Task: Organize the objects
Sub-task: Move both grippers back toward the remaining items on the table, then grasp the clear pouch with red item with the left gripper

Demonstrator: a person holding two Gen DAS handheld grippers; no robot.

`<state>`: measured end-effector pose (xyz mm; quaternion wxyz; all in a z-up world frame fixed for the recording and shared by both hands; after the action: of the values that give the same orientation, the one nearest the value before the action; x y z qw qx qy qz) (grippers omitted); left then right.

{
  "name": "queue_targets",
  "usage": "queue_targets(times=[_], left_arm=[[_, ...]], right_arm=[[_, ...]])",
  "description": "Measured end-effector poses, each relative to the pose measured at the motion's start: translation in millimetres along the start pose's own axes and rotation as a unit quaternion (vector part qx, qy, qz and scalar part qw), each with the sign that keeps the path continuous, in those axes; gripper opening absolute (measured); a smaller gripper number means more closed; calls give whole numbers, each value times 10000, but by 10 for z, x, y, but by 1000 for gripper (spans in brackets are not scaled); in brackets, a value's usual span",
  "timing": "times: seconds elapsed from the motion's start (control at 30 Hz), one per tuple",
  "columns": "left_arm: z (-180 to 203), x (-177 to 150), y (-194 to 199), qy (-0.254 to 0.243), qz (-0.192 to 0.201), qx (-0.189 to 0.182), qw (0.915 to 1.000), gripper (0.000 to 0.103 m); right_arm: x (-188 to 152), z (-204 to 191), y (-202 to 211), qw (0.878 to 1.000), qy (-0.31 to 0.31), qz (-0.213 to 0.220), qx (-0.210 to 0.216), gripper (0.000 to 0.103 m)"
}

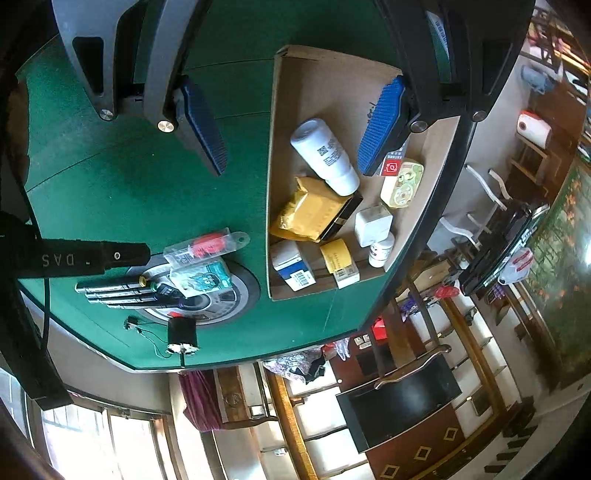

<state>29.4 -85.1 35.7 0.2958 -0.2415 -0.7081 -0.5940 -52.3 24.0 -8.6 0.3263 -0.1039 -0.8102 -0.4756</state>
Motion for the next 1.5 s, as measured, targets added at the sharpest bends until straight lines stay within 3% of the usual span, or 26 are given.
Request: queue_targets(times=[0.33,0.5,0.67,0.73,0.9,1.07,1.17,1.23,1.3,1.37,1.43,1.5], left_arm=[[106,-30,-70,-93,-132,-16,9999,68],[181,-4,-169,165,-514,-583,9968,68],[302,274,-139,268,-385,-900,9948,68],[393,366,-168,200,-365,-990,9942,68],[760,490,-541,-186,-494,-1102,9925,68],[1094,605,-1065,-388,-640,-1318,9884,68],[1163,582,-1380,-328,-954,-1258,9869,68],[1180,606,-1403,-65,-989,-1566,9827,68],[1267,523,-1378,21,-1366,-1949,9713,68],[1406,375,-1286,-249,-1585,-2213,9619,67],[1527,239,-1152,-639,-1568,-2261,9593,67],[1593,167,-1035,-715,-1628,-2463,9527,67]], right_arm=[[81,241,120,9998,-99,125,-149,51],[239,606,308,9979,-318,378,-409,51],[438,1222,551,9919,-729,673,-798,51],[505,1446,617,9888,-880,779,-918,56],[553,1840,694,9829,-1213,1122,-814,57],[407,2017,670,9813,-1417,1000,-830,57],[411,2006,698,9810,-1474,1055,-685,57],[420,1974,678,9827,-1386,1012,-701,57],[425,1936,647,9843,-1300,964,-708,57],[423,1900,616,9857,-1235,917,-682,57],[409,1865,582,9871,-1176,841,-686,57],[404,1844,549,9876,-1174,803,-665,57]])
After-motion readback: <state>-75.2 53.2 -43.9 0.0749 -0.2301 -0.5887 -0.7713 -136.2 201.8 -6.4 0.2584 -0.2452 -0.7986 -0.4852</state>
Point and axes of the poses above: each gripper's, at about its wrist camera, not at the fingertips, and y roughly against the way its jaws point, z to its right, x to its top, the point moved 8 cm from there along -y, roughly the way its jaws point, and after that the axes turned 13 degrees about y, right-handed, at the moved point
